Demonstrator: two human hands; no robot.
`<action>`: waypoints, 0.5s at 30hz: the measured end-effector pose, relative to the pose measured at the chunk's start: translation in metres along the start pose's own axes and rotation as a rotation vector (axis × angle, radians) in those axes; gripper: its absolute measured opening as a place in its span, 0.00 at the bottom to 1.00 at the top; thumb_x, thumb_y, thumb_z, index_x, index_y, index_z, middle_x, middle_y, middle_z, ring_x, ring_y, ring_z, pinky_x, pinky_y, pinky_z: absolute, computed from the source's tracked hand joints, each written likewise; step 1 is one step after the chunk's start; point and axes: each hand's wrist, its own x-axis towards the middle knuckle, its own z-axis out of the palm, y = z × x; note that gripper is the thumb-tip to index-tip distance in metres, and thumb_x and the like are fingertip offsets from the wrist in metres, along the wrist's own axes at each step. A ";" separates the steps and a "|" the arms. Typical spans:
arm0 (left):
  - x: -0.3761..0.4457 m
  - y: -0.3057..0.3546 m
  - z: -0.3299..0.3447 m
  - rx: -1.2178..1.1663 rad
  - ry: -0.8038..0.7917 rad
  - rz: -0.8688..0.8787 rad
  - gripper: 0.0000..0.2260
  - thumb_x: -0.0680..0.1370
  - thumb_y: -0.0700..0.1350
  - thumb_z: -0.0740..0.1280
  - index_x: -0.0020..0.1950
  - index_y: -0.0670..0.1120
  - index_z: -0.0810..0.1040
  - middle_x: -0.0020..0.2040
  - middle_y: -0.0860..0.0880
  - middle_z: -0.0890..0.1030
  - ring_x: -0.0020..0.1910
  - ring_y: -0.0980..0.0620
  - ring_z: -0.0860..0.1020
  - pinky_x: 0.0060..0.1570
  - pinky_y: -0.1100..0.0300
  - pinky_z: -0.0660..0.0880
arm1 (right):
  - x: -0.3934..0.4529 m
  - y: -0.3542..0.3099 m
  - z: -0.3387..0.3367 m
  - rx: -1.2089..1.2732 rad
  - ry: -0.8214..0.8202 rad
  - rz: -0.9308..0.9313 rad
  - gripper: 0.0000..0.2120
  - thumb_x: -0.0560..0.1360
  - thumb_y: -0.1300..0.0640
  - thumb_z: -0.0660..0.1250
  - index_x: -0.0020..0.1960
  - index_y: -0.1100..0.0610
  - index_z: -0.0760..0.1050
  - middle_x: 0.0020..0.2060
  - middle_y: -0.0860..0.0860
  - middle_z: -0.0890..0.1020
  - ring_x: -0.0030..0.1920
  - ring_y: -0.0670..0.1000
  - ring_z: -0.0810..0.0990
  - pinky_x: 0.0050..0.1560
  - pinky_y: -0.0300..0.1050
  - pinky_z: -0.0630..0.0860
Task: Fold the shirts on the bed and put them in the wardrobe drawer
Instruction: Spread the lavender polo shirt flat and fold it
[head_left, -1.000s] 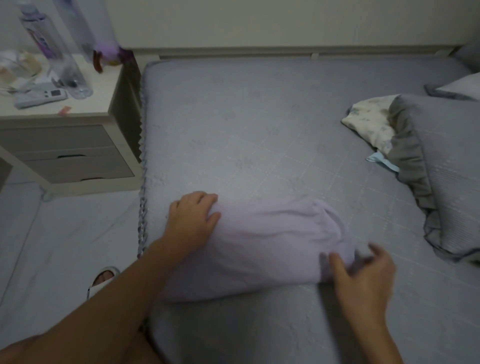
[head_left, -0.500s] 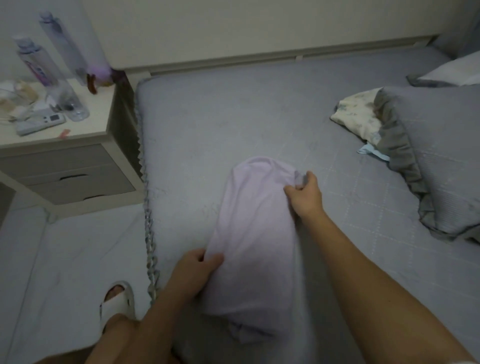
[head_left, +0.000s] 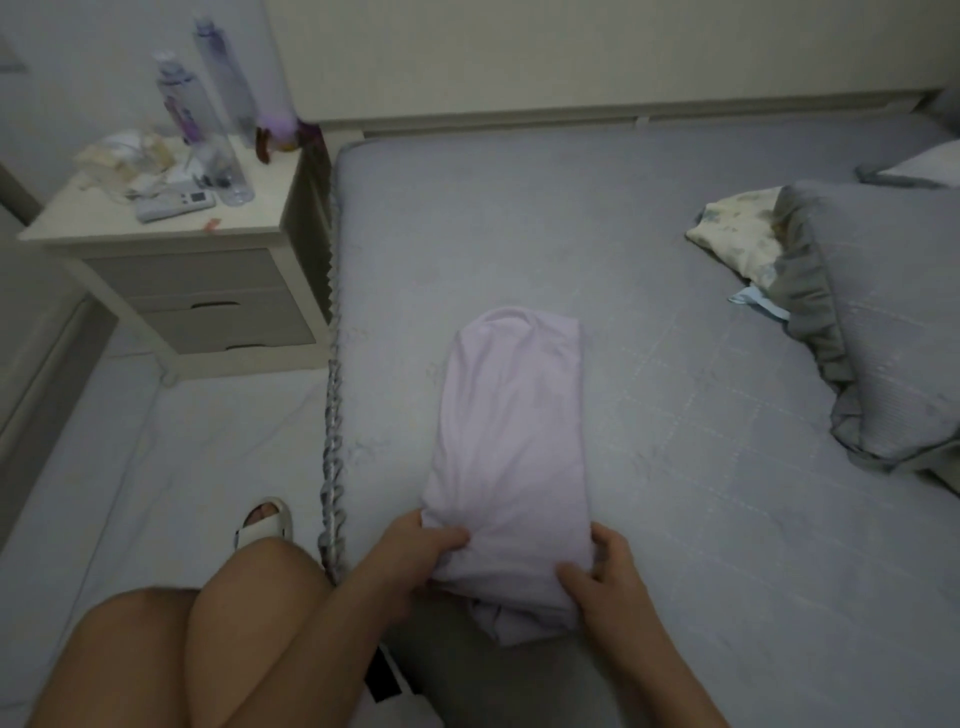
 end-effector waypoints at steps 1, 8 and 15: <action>-0.007 -0.003 -0.001 -0.029 -0.021 -0.039 0.12 0.74 0.35 0.71 0.58 0.38 0.79 0.52 0.40 0.83 0.47 0.42 0.81 0.43 0.54 0.79 | -0.006 -0.001 -0.008 -0.006 0.007 -0.004 0.21 0.74 0.68 0.71 0.61 0.52 0.69 0.40 0.51 0.79 0.36 0.46 0.77 0.34 0.29 0.73; -0.025 -0.015 -0.012 0.158 0.097 0.309 0.28 0.69 0.28 0.60 0.68 0.43 0.67 0.64 0.39 0.71 0.61 0.41 0.73 0.59 0.50 0.74 | -0.020 -0.002 -0.043 0.024 -0.164 -0.095 0.20 0.80 0.69 0.56 0.52 0.49 0.81 0.35 0.53 0.79 0.33 0.49 0.75 0.34 0.43 0.77; -0.013 -0.033 -0.021 1.541 -0.030 1.027 0.44 0.66 0.43 0.76 0.79 0.53 0.59 0.78 0.36 0.54 0.74 0.34 0.62 0.67 0.43 0.70 | 0.005 0.014 -0.074 -0.932 -0.284 -0.794 0.28 0.68 0.67 0.69 0.64 0.46 0.78 0.57 0.51 0.79 0.54 0.52 0.79 0.53 0.43 0.77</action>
